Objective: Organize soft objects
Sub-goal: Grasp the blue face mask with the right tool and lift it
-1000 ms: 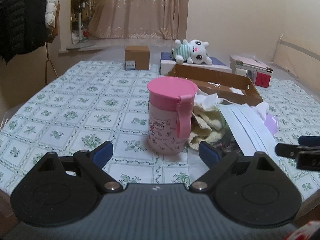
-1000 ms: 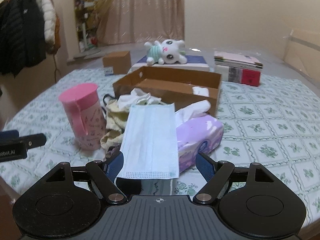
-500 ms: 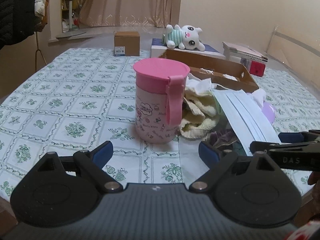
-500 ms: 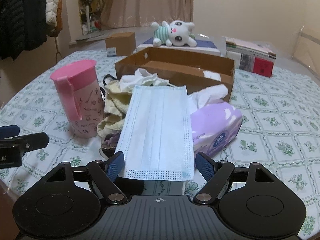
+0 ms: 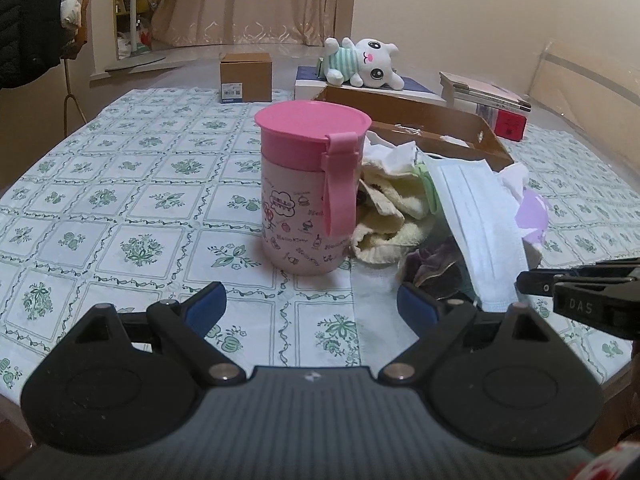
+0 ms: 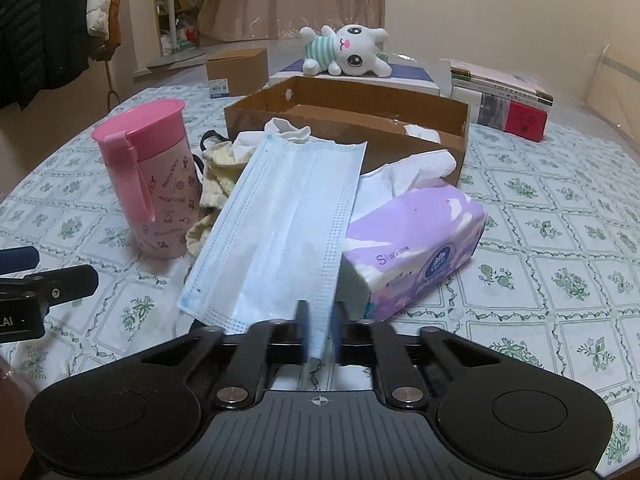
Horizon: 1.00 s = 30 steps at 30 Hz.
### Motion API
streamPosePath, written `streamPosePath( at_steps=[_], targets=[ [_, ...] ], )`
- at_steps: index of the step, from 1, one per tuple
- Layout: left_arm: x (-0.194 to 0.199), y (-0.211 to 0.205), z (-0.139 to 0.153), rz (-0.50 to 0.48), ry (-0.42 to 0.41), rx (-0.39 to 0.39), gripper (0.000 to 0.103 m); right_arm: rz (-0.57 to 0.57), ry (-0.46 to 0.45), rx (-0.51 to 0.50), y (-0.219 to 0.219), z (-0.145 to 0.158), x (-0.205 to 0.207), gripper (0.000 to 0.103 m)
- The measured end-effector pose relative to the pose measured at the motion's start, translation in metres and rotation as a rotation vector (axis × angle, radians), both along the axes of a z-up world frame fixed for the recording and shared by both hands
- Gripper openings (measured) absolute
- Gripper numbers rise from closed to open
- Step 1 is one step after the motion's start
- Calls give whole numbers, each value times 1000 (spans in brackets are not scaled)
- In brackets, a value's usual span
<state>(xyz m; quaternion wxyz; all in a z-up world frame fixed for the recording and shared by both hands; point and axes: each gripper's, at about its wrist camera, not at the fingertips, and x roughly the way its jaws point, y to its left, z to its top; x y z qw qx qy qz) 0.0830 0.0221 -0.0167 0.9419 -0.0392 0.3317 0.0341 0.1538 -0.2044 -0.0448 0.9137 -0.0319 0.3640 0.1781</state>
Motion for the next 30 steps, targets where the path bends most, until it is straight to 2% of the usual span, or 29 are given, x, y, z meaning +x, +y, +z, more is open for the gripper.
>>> streamPosePath(
  at_steps=[7, 11, 15, 20, 23, 24, 25, 26, 27, 28, 30],
  targets=[
    [-2, 1, 2, -2, 1, 6, 91, -32, -27, -24, -10, 9, -7, 0],
    [-2, 1, 0, -10, 8, 18, 91, -49, -43, -120, -18, 8, -16, 0],
    [-3, 1, -3, -20, 20, 12, 91, -41, -7, -199, -26, 0, -20, 0],
    [-3, -3, -5, -37, 28, 4, 91, -18, 62, -130, -33, -13, -20, 1],
    [-4, -3, -5, -38, 29, 8, 91, -9, 56, -125, -33, -13, -23, 4],
    [-4, -3, -5, -36, 30, 8, 91, -6, 50, -120, -33, -13, -24, 14],
    [-4, -2, -5, -33, 31, 9, 91, -9, 42, -117, -33, -12, -25, 40],
    [-4, -2, -5, -30, 32, 8, 91, -15, 29, -106, -33, -11, -26, 57],
    [-4, -2, -5, -28, 33, 8, 91, -27, 7, -84, -35, -8, -28, 79],
    [-4, -2, -6, -27, 33, 8, 91, -33, -11, -68, -35, -5, -30, 82],
    [-3, -2, -6, -28, 34, 9, 91, -33, -20, -61, -30, -2, -29, 82]
  ],
)
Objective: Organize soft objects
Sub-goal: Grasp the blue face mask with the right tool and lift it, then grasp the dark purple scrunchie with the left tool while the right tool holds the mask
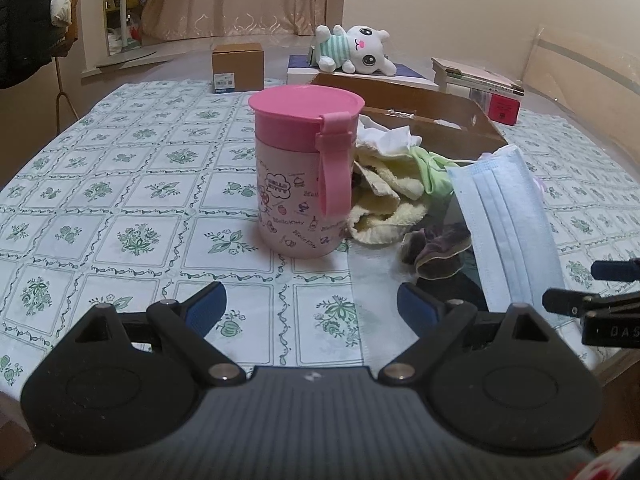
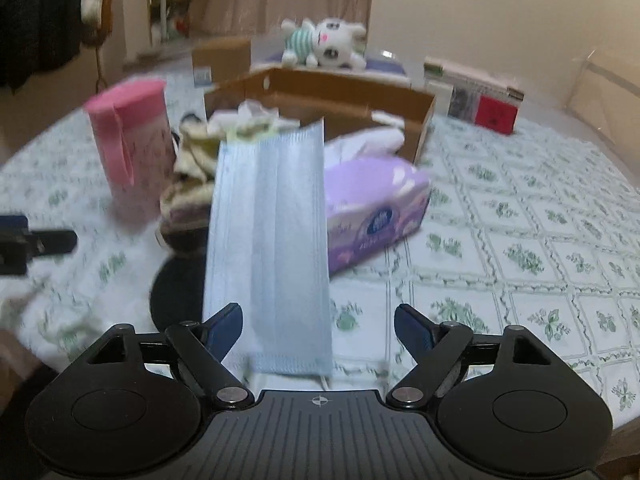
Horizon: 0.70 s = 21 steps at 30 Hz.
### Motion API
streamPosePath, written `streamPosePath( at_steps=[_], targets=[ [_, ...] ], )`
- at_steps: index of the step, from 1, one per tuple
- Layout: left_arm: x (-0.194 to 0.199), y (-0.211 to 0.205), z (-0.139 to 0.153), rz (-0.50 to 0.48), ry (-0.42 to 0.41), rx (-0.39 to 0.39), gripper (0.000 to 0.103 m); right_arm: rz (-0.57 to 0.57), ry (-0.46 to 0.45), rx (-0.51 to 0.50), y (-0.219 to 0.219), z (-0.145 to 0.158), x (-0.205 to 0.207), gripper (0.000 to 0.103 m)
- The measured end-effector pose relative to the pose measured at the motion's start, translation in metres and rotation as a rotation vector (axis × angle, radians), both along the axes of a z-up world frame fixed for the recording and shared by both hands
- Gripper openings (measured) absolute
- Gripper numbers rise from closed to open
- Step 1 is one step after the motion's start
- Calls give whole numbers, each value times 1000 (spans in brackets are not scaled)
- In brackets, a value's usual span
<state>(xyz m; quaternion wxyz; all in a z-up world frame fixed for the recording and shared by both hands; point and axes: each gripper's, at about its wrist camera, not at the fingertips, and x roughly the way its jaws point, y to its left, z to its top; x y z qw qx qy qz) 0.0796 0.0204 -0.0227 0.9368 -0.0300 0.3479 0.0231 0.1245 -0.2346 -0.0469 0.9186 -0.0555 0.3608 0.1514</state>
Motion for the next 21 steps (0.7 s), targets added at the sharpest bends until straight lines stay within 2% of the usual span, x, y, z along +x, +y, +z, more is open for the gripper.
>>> streamPosePath(
  at_steps=[13, 21],
  targets=[
    [3, -1, -6, -5, 12, -15, 91, 18, -18, -76, 54, -10, 22, 86],
    [7, 2, -13, -4, 29, -28, 91, 15, -45, -212, 72, -25, 28, 86]
  ],
)
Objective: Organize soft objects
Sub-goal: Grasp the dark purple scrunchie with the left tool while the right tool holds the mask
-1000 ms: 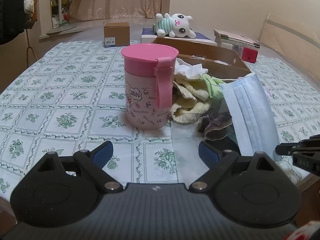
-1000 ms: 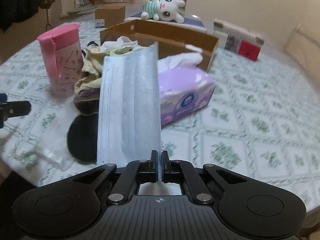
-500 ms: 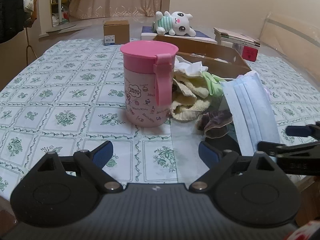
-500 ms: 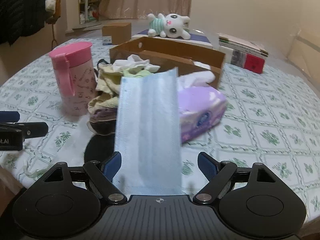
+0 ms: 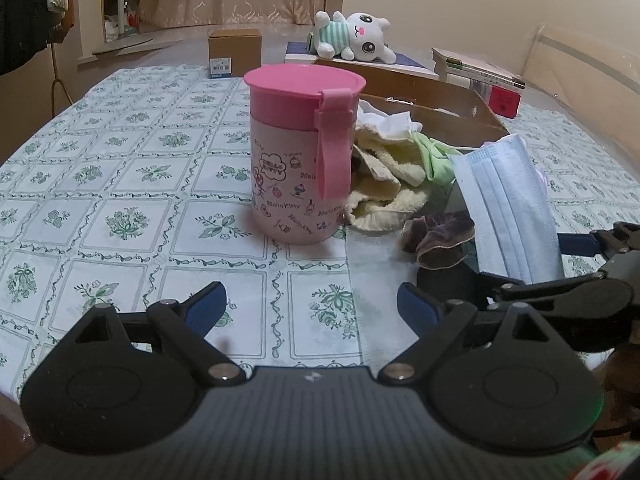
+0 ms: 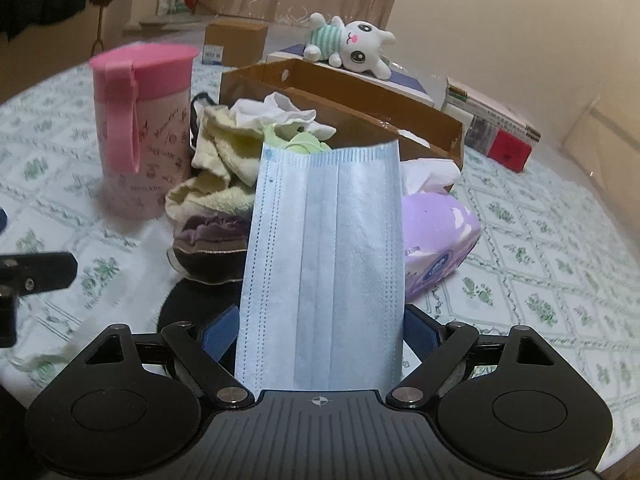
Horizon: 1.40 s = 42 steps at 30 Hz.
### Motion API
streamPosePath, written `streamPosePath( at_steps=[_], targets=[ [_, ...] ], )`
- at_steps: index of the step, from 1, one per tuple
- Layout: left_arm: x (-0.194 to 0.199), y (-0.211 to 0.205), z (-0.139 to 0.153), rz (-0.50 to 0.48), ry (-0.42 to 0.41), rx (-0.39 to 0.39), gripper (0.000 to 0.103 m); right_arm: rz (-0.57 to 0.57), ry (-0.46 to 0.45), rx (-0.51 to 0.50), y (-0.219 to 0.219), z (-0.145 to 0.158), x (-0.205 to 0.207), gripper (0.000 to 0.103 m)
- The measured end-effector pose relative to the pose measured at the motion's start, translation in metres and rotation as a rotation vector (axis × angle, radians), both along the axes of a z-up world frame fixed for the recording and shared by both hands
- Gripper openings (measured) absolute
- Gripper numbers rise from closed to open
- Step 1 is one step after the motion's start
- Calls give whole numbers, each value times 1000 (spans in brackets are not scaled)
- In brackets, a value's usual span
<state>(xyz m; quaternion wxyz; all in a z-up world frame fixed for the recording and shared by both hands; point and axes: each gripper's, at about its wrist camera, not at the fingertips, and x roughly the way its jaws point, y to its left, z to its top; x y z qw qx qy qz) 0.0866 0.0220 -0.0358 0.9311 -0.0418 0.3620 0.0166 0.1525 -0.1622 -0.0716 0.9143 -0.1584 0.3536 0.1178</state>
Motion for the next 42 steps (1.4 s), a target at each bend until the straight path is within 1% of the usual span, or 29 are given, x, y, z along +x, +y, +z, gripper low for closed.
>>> streamPosePath(
  at_steps=[3, 5, 6, 7, 8, 9, 10, 11, 13, 14, 16, 17, 19, 21, 24, 30, 33, 39, 42],
  targets=[
    [1, 0, -1, -4, 1, -2, 91, 5, -17, -11, 0, -3, 0, 86],
    [1, 0, -1, -5, 1, -3, 91, 9, -21, 1, -3, -2, 0, 86],
    [1, 0, -1, -5, 1, -3, 91, 8, -24, 10, -4, -2, 0, 82],
    [1, 0, -1, -6, 2, -4, 91, 10, -25, 12, -6, -1, 0, 73],
    [2, 0, -2, -7, 2, -5, 91, 10, -23, 10, -6, -1, 0, 67],
    [2, -1, -2, -9, 3, -6, 91, 7, -21, 10, -7, -1, 0, 55],
    [1, -1, -2, -11, 3, -6, 91, 4, -21, 14, -9, -1, 1, 49],
    [1, -2, -2, -14, 2, -5, 91, 1, -23, 16, -10, -1, 0, 47],
    [0, -3, -2, -18, 0, -4, 91, -4, -33, 22, -13, 2, -2, 37],
    [0, -4, -1, -20, 0, -3, 91, -6, -39, 28, -14, 3, -3, 34],
    [-1, -5, 0, -23, -3, 1, 91, -6, -46, 40, -17, 7, -5, 22],
    [-1, -5, 0, -23, -5, 2, 91, -6, -49, 45, -18, 9, -6, 19],
    [-1, -6, 1, -26, -6, 4, 91, -7, -53, 59, -22, 12, -8, 10],
    [-2, -7, 2, -30, -6, 6, 91, -10, -59, 76, -26, 17, -11, 5],
    [-3, -8, 2, -40, -2, 7, 91, -14, -63, 105, -34, 24, -16, 3],
    [-4, -14, -2, -68, 22, 6, 91, -33, -69, 153, -53, 36, -25, 3],
    [-2, -21, -5, -99, 24, 6, 88, -50, -65, 176, -62, 40, -27, 2],
    [10, -43, -5, -157, -16, 28, 86, -62, -73, 196, -71, 45, -26, 3],
    [21, -56, -4, -195, -47, 58, 83, -63, -71, 205, -73, 45, -24, 3]
  ],
)
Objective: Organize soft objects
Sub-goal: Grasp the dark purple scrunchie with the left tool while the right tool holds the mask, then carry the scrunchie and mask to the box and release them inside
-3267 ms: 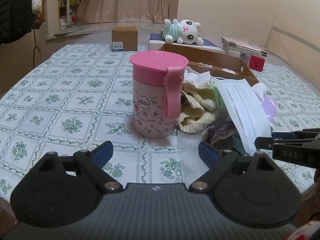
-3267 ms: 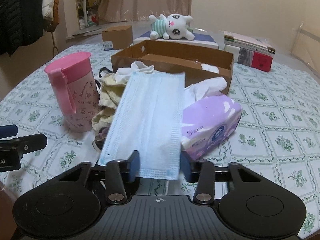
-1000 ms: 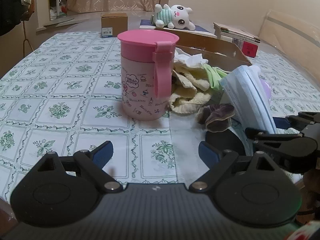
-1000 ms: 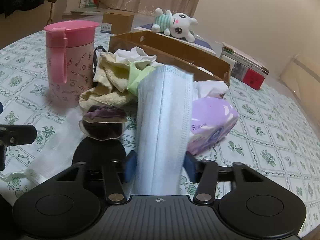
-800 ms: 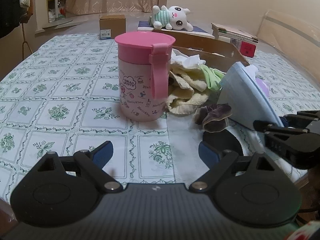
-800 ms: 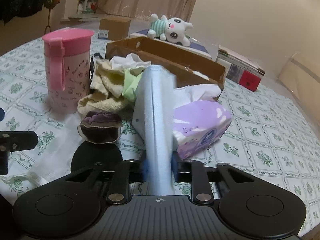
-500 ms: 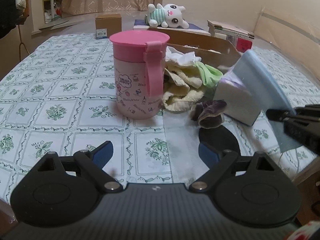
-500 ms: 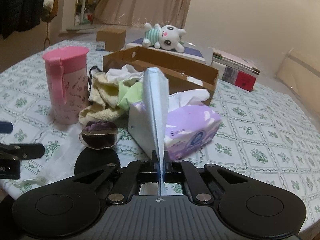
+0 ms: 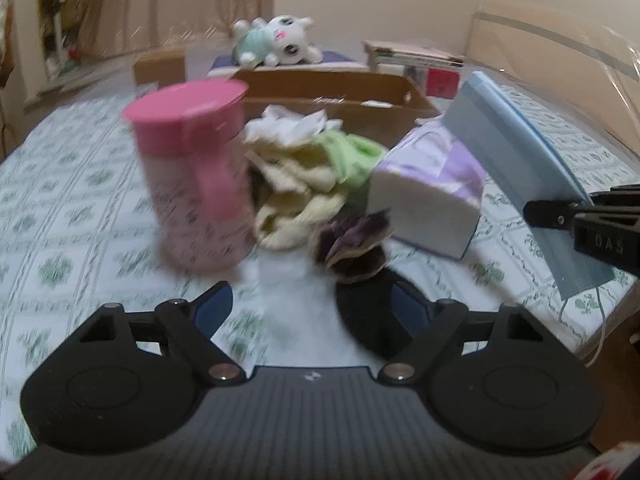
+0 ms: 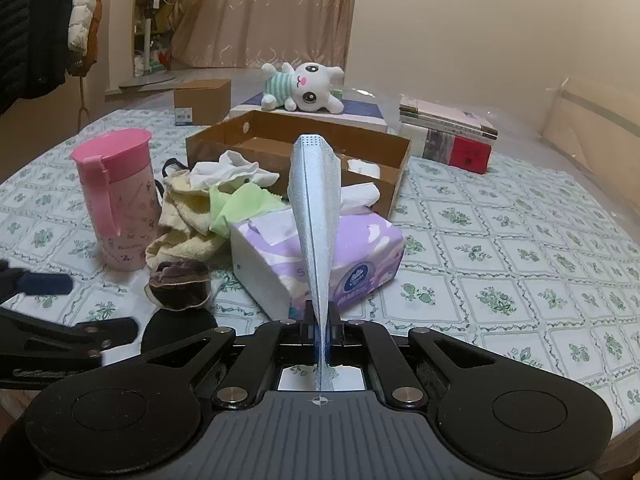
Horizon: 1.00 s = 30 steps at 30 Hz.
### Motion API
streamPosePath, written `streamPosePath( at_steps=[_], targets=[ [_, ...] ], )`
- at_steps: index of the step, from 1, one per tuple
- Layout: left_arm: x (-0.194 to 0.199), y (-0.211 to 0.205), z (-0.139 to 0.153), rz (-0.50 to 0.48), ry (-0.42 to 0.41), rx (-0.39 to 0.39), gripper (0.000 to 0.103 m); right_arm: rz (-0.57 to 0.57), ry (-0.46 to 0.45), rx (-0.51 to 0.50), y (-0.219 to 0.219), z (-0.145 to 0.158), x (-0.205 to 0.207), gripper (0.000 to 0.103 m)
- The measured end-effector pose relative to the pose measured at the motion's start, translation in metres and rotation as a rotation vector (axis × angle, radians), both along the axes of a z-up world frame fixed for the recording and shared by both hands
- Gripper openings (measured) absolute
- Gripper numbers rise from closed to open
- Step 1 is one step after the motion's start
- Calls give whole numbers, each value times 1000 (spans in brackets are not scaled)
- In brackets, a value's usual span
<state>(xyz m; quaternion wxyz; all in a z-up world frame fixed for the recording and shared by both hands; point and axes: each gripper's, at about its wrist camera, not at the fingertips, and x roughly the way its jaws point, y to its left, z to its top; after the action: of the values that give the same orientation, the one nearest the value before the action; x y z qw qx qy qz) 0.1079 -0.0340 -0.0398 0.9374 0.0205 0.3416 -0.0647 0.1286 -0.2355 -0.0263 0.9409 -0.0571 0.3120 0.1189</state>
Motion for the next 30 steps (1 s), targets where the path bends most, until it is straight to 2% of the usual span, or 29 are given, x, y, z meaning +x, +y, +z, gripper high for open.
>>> streamPosePath(
  at_steps=[5, 7, 12, 15, 18, 23, 30],
  targets=[
    [26, -17, -4, -72, -8, 62, 70, -2, 6, 11, -4, -3, 4, 2],
    [36, -20, -8, -89, 0, 72, 59, -2, 6, 14, -6, -5, 5, 2],
    [55, -20, -17, -116, 43, 59, 40, -5, 9, 22, -10, -8, 10, 2],
    [58, -21, -16, -131, 50, 63, 24, -6, 9, 27, -12, -8, 12, 2],
    [57, -21, -12, -137, 50, 71, 16, -5, 4, 31, -12, -6, 11, 2],
    [49, -18, 4, -148, 31, 67, 14, -3, -23, 35, -12, 4, 4, 2],
    [39, -10, 42, -157, -15, 28, 14, -2, -53, 56, -12, 22, -3, 2]
  ],
)
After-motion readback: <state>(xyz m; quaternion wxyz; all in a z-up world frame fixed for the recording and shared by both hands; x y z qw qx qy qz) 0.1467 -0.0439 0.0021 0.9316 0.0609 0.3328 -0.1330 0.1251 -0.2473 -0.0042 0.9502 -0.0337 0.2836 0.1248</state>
